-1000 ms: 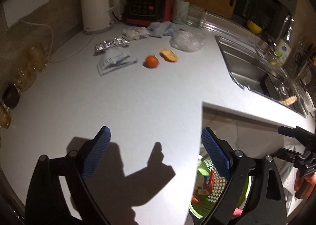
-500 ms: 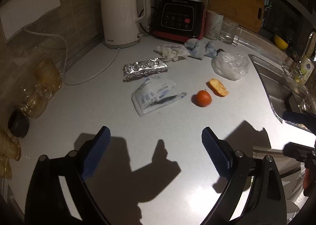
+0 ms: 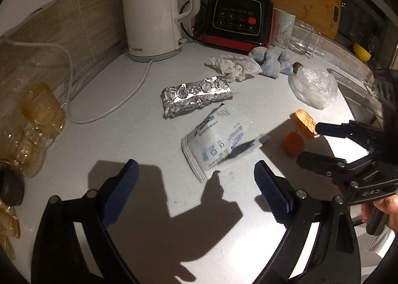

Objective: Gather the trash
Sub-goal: 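Move the left gripper toward the white packet while the right gripper moves toward the tangerine, then grasp the white packet with the left gripper while the right gripper grasps the tangerine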

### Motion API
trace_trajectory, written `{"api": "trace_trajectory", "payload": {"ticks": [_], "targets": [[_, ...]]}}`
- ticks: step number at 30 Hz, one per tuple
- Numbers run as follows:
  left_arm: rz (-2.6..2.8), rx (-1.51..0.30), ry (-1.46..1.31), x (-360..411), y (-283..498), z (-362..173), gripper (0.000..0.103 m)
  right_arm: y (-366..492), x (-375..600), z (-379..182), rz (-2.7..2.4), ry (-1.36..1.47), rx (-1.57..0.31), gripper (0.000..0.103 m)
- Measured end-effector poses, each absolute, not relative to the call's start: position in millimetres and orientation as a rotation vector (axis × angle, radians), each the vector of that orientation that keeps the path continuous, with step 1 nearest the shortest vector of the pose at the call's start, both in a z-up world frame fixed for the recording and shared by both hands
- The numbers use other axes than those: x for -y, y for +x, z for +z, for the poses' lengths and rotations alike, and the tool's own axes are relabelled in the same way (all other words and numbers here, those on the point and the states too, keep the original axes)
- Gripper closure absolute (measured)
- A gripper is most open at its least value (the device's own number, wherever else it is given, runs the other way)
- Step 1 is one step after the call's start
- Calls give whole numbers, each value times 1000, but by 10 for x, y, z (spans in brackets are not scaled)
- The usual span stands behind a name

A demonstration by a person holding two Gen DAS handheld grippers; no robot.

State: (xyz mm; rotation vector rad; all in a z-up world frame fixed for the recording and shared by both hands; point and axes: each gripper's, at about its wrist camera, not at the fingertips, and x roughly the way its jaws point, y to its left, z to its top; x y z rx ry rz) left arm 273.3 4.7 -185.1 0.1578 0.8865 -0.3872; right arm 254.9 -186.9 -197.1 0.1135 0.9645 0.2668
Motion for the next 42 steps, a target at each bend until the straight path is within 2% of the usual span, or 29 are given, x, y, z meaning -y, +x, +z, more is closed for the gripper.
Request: {"api": "trace_trajectory", "payload": {"ticks": [5,7,9,11,12,23,24,26,28,32,35,42], "targets": [[-407,-881,164,-34,2827,-1892,14,2649,1813,-2060,269,46,-986,32],[-419,-875,180,-10,2836,-1901,14,2668,1803,-2100,270,28,-1000,42],[-435,-867,197,27,2840,-1912,14,2683,1795,-2129,273,24,-1008,64],[-454,-856,221,86,2849,-1921,14,2690,1788,-2145,273,8,-1012,76],[-466,-850,240,130,2856,-1933,14,2690,1788,-2141,278,3,-1011,78],[-558,-860,348,464,3132,-2114,15,2428,2066,-1855,302,94,-972,81],[-572,-863,356,487,3155,-2133,19,2397,2097,-1822,299,102,-967,81],[-588,-886,374,532,3188,-2184,45,2310,2172,-1747,297,122,-956,81],[-593,-911,385,557,3217,-2239,60,2229,2236,-1689,291,136,-949,81],[-589,-920,368,542,3215,-2270,78,2085,2352,-1610,274,158,-943,81],[-591,-929,333,506,3197,-2228,87,1988,2431,-1602,262,186,-944,81],[-572,-900,298,467,2903,-1964,89,1650,2607,-1572,246,231,-950,81]]}}
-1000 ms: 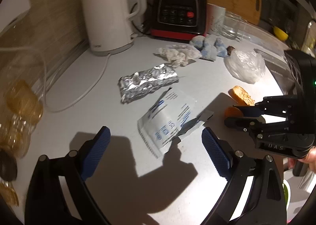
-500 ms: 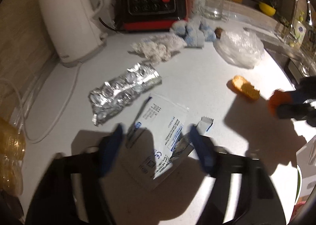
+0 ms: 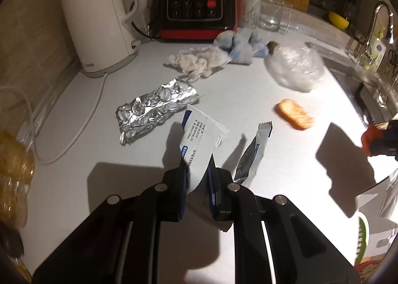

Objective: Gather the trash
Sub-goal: 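Grasp the white packet with the left gripper while the right gripper grasps the tangerine, then carry the packet with the left gripper while the right gripper carries the tangerine, both into the basket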

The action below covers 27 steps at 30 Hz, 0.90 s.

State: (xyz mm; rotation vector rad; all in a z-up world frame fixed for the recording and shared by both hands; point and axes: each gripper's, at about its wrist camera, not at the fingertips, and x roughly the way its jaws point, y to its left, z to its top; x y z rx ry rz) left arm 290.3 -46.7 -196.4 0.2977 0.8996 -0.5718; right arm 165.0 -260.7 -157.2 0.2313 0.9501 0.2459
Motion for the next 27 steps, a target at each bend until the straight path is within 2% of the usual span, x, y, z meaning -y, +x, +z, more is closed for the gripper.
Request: {"api": "trace_trajectory", "payload": {"ticks": [8,13,21,27], "targets": [[-613,-881,251,655,1898,-1540,89,983,2897,-1381,188,262,-933,81],[-737,-924,187,901,1114,-1476,89,387,3083,-1269,117,285,-911,80],[-942,-1053,312,1476,33,-1914,89,-631,3270,-1293,-22,326,-927,79],[-1014,-1141,445,1762,-402,-2338,88,-1213,3348,-1417,-111,402,-934,79]]}}
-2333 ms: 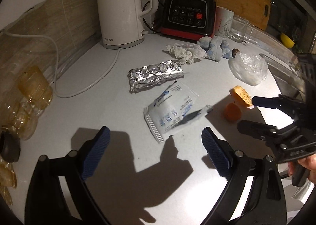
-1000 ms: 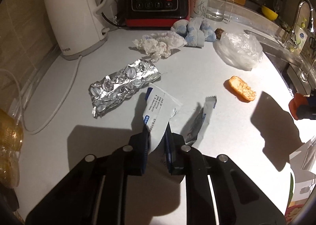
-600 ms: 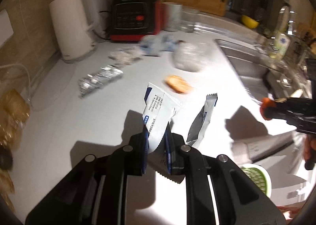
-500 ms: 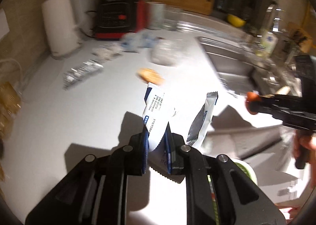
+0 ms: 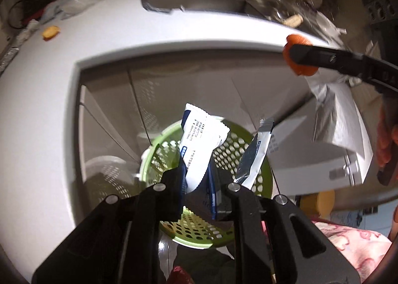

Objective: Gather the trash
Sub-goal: 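Carry the packet with the left gripper while the right gripper carries the tangerine, both into the basket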

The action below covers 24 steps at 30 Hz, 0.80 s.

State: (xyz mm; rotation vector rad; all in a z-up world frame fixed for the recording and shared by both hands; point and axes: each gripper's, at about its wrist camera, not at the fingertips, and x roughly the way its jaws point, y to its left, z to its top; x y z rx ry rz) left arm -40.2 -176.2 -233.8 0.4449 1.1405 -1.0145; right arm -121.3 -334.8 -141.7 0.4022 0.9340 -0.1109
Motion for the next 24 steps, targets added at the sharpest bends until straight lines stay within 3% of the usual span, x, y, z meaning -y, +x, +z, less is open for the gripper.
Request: {"api": "trace_trajectory", "payload": {"ticks": [3,5,11,20,24], "targets": [[-1034,-1187,467,1809,-533,-2458,80,-1395,3354,-1464,-129,421,-934,79],[-1033,-1208,470,1814,-549,-2493,63,-1479,3343,-1486,-135,428,-936,79],[-1013,-1155,457,1749,-617,-2379,41,-1599,3282,-1511,-123,431,-939,79],[-901,-1068,378,1566,-410,-1986,20,-1540,3053,-1670,-48,395,-1001,78],[-838,-1042,346,1433,-283,-1848,17,-1492,2907,-1842,-9,371,-1054,77]]}}
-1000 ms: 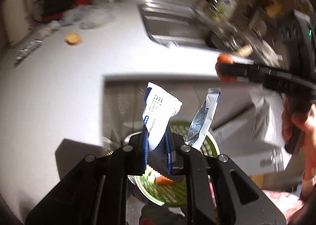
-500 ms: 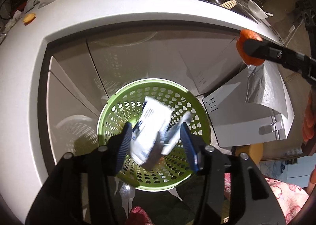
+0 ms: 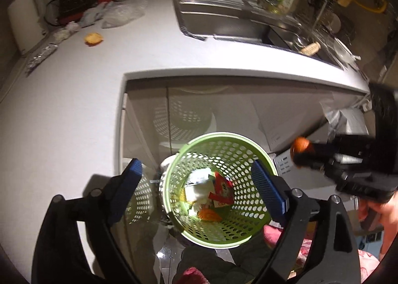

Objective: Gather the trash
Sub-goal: 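Carry the packet with the left gripper while the right gripper carries the tangerine, both into the basket, then move the left gripper toward the foil blister pack while the right gripper moves toward the orange sponge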

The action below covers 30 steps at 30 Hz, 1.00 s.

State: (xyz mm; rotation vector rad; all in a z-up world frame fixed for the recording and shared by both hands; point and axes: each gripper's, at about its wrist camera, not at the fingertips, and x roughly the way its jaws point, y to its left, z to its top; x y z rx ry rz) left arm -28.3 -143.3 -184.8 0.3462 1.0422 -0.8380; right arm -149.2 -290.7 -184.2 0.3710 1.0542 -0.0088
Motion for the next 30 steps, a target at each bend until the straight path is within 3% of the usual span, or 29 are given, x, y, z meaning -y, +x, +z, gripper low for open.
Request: {"api": "trace_trajectory", "payload": {"ticks": [2,5,9,12,23,30], "targets": [[-812,-1035,327,1363,-217,-1799,16,-1472,2845,-1942,7,362,-1085,70],[-787,-1025,309,1296,-181,-1762,15,-1440,2772,-2032,15,336,-1110,38],[-770,-1019,296,1264,-163,-1726,14,-1387,2763,-2048,6,324,-1113,22],[-766,-1012,296,1255,-167,-1710,14,-1353,2783,-2011,-5,323,-1105,15],[-738,-1003,285,1246,-151,-1666,14,-1195,2764,-1864,-22,271,-1083,3],[-697,-992,247,1303,-48,-1548,9,-974,2816,-1677,4,203,-1076,3]]}}
